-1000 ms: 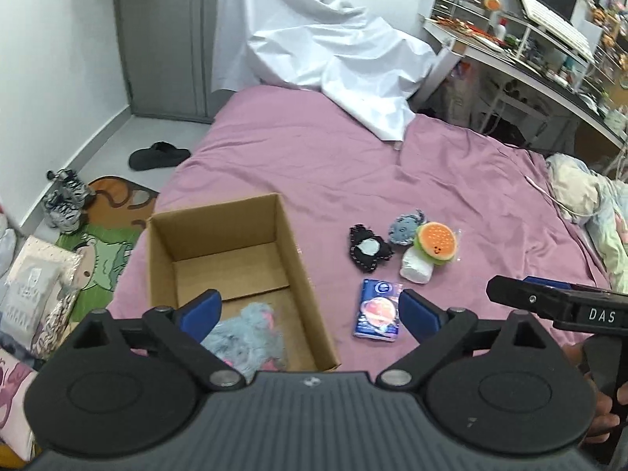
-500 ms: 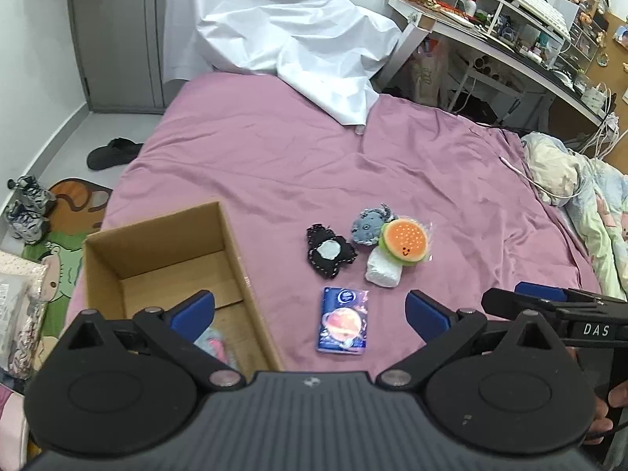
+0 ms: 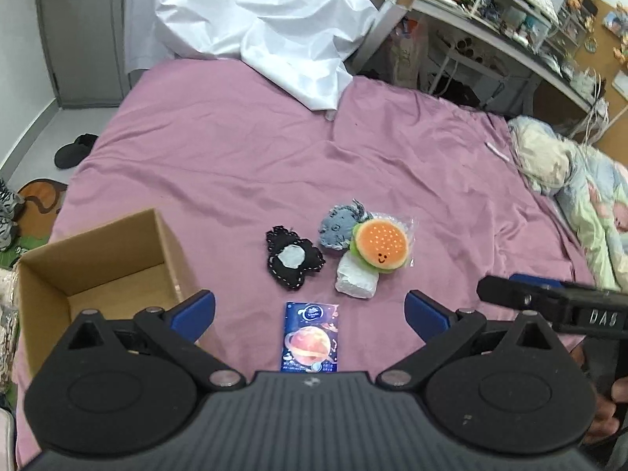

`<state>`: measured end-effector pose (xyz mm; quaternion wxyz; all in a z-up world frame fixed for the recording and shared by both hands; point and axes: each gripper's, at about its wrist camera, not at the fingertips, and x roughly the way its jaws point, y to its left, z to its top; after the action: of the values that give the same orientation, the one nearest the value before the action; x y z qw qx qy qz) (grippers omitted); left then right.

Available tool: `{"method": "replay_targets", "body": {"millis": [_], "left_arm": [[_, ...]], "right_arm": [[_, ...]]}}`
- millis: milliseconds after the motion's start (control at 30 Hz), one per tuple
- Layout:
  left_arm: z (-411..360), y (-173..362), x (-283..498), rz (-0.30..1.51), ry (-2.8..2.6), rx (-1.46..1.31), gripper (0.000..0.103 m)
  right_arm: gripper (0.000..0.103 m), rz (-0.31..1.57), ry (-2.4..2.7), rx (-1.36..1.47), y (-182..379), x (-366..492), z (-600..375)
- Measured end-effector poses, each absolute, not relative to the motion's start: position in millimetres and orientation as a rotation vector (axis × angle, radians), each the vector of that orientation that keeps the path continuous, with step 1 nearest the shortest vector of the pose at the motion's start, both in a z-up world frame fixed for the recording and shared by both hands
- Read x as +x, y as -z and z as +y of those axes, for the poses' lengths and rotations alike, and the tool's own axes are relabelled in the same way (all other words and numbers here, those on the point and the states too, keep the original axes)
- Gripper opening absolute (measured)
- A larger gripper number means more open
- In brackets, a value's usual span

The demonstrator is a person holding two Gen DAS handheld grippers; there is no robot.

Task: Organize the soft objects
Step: 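Grasp the blue tissue pack with the left gripper while the right gripper grasps the burger plush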

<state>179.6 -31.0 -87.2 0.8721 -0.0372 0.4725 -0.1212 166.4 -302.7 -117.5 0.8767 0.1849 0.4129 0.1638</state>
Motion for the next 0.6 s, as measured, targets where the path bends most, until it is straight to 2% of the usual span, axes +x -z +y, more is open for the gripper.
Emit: {"method": "replay_targets", "body": {"millis": [133,467,600], "left_arm": [[-40,104,188,1.030,0.254,-0.074,0.100],[-71,138,202,1.123,0.272,0.008,0.099],[-78,153,210,1.165,0.259,0.024,0.093]], "right_arm": [[0.088,0.870,-0.343,0.394,121,176,-304],[0.088,0.884,-0.339,0.439,132,188,-315],[0.088,0.884,-0.363,0.453,136,191,-319]]}}
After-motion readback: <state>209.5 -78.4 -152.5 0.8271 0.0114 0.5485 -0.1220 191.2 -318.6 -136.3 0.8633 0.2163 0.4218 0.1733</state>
